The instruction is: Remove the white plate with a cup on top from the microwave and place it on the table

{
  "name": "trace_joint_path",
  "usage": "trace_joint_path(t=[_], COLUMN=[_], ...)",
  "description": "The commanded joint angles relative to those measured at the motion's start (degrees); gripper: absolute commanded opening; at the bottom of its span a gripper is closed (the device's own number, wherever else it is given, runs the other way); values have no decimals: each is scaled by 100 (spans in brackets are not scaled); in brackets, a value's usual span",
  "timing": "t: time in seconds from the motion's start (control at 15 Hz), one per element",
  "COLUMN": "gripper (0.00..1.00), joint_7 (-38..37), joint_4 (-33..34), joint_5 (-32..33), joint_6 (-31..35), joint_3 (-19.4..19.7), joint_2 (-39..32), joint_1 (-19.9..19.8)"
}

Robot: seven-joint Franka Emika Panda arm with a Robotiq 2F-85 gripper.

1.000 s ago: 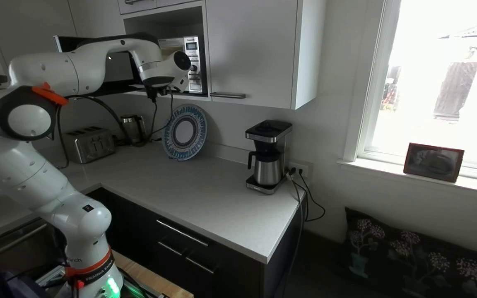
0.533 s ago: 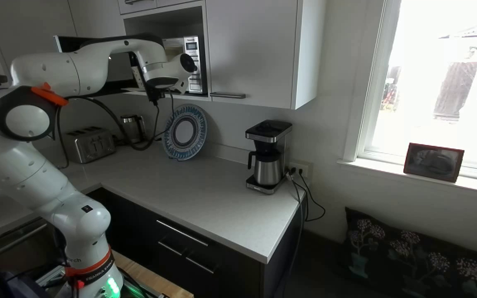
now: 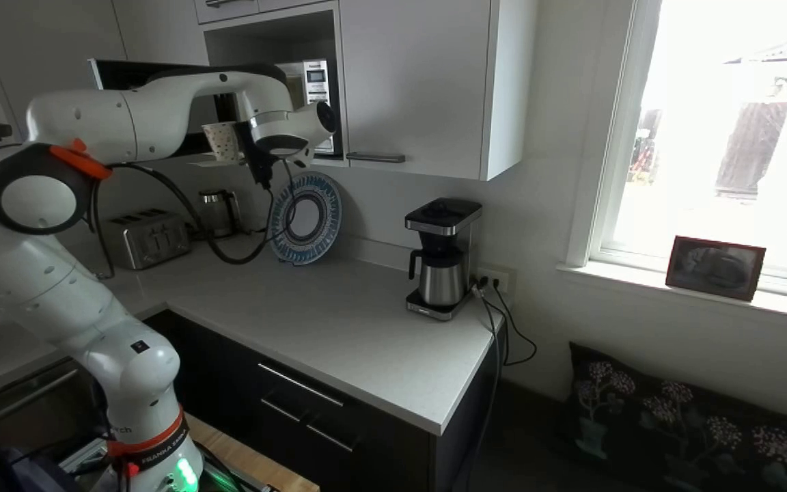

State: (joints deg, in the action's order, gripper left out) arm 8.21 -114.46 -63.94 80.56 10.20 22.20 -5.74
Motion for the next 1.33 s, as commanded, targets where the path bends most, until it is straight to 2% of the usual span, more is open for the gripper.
trace_joint_path(t=[0.0,0.27,0.47,1.13,1.27], gripper=[0,0,0,1,0], joint_7=[464,831,1103,1035,1076], joint_4=[-73,-122,-187,-167,46], joint_5=[326,603,688,591,566], joint_6=[-580,-995,-1066,-925,-1133], joint_3=[121,191,193,130,197], joint_2=[-171,-511,-761,-902,-1270], joint_1=[-161,-263,-313,-331,-324])
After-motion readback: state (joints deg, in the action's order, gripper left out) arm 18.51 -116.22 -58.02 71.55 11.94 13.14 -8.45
